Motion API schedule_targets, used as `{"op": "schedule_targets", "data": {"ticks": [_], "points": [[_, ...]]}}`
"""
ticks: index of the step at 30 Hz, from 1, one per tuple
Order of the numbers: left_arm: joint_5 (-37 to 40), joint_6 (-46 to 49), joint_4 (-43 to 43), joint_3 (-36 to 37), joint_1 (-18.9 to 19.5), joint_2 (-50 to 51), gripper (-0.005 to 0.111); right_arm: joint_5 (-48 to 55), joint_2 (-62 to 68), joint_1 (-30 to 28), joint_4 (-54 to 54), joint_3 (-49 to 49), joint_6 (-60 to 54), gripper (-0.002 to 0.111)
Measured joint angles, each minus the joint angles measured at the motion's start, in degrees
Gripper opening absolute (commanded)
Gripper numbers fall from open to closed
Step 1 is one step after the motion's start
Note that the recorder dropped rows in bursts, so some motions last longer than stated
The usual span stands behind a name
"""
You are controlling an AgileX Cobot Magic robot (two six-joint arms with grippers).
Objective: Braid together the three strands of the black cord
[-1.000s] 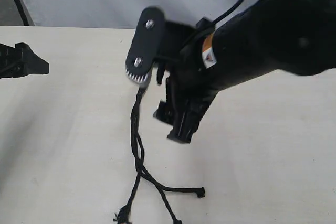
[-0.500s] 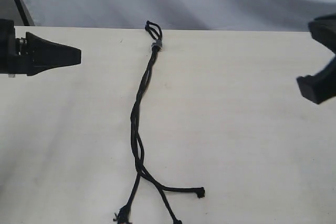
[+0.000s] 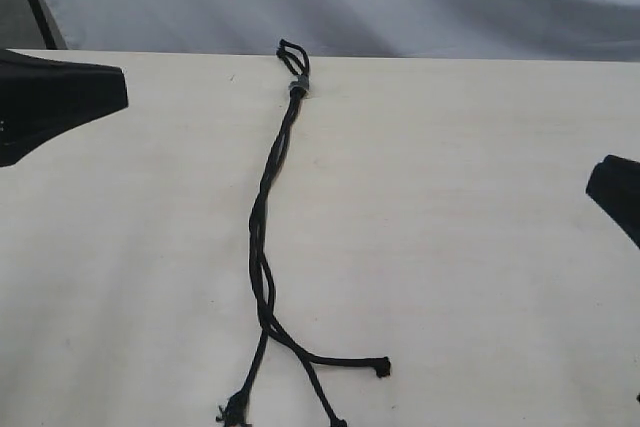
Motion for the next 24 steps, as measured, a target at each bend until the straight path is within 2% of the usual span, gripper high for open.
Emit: {"op": "schedule_targets", "data": {"ticks": [9,17,20,24], "points": [[0.3,0.0,-3.7,1.9,0.0,-15.9,0.001,-1.2,-4.7,0.0,-0.2,1.1,0.2,0.001],[0.3,0.0,-4.0,1.9,-0.1,-20.9,0.001,-1.2,-4.8,0.0,-0.2,1.1,0.2,0.001],[-2.0,-0.3,-4.5,4.1,-2.7,-24.5,0.001,-1.2,-4.9,0.0,-0.2,1.1,0.3,0.001],[-13.5,-0.4,-4.3,11.6,-9.2,-36.7,0.001,-1.3,-4.9,0.0,-0.2,1.1,0.3,0.001]]}}
